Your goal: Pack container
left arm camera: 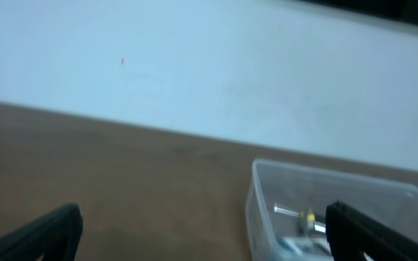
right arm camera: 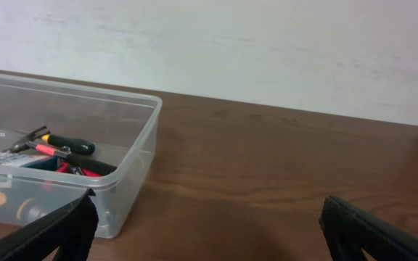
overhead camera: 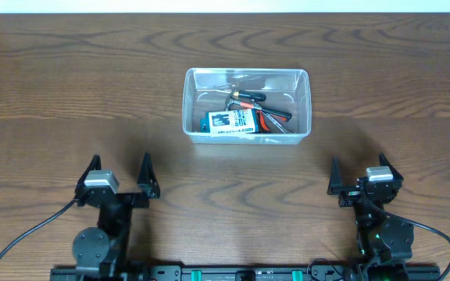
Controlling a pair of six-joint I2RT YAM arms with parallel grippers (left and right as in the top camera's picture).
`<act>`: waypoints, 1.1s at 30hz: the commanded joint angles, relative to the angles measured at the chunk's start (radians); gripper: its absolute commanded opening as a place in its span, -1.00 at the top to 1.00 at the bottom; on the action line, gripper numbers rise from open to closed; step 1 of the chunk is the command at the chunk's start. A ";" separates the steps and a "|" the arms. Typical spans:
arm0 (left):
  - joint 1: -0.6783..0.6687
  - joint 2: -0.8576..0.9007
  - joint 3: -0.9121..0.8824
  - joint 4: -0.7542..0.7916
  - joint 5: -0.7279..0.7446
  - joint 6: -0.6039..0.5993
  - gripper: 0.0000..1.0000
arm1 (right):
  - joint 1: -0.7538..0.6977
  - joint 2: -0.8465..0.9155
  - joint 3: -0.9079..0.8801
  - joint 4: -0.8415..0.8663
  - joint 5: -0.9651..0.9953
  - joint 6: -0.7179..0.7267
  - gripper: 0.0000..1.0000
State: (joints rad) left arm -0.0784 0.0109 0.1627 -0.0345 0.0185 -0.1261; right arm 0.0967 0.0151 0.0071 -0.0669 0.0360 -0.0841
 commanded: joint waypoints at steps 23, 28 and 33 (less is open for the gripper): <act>0.010 -0.006 -0.159 -0.028 0.105 0.126 -0.96 | -0.011 -0.010 -0.002 -0.005 -0.007 -0.010 -0.98; 0.010 -0.006 -0.159 -0.028 0.105 0.126 -0.97 | -0.011 -0.010 -0.002 -0.005 -0.007 -0.010 -0.99; 0.010 -0.005 -0.159 -0.028 0.105 0.126 -0.96 | -0.011 -0.010 -0.002 -0.005 -0.006 -0.010 -0.98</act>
State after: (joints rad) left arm -0.0734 0.0105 0.0147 -0.0196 0.0799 -0.0181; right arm 0.0967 0.0147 0.0071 -0.0673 0.0334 -0.0841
